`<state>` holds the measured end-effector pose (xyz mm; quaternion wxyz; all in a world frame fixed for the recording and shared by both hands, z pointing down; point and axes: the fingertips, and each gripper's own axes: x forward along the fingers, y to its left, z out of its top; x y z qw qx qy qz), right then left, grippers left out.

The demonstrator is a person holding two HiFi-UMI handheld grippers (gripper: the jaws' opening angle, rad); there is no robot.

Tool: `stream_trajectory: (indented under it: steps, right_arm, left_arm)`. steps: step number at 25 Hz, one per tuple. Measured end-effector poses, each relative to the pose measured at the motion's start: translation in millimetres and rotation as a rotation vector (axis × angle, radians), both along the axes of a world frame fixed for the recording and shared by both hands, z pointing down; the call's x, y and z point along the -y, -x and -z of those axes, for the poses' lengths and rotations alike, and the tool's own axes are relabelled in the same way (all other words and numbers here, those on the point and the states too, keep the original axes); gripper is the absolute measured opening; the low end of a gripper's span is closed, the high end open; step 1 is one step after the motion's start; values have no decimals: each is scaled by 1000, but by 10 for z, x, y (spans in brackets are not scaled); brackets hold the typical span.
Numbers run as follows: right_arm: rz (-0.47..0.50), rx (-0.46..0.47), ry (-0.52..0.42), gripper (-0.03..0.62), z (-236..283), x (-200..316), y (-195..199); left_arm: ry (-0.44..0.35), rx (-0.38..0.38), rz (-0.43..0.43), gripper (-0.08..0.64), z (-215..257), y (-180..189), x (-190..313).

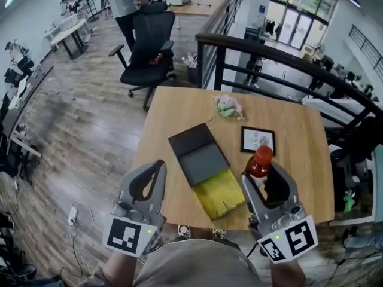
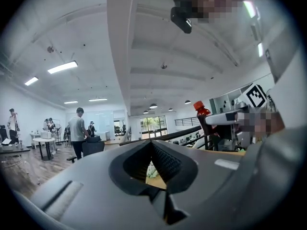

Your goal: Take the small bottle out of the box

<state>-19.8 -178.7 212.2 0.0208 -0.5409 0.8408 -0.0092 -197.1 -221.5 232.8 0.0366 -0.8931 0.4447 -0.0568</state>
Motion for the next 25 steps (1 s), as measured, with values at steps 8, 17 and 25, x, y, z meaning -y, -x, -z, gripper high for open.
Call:
stream_trajectory:
  steps: [8, 17, 25]
  right_arm:
    - [12, -7, 2, 213, -85, -222, 18]
    - [28, -28, 33, 213, -141, -97, -16]
    - [40, -35, 42, 213, -153, -63, -33]
  left_arm:
    - [-6, 21, 20, 0, 0, 100, -86]
    - [-19, 1, 12, 0, -5, 52, -53]
    - [3, 9, 38, 0, -25, 49, -39]
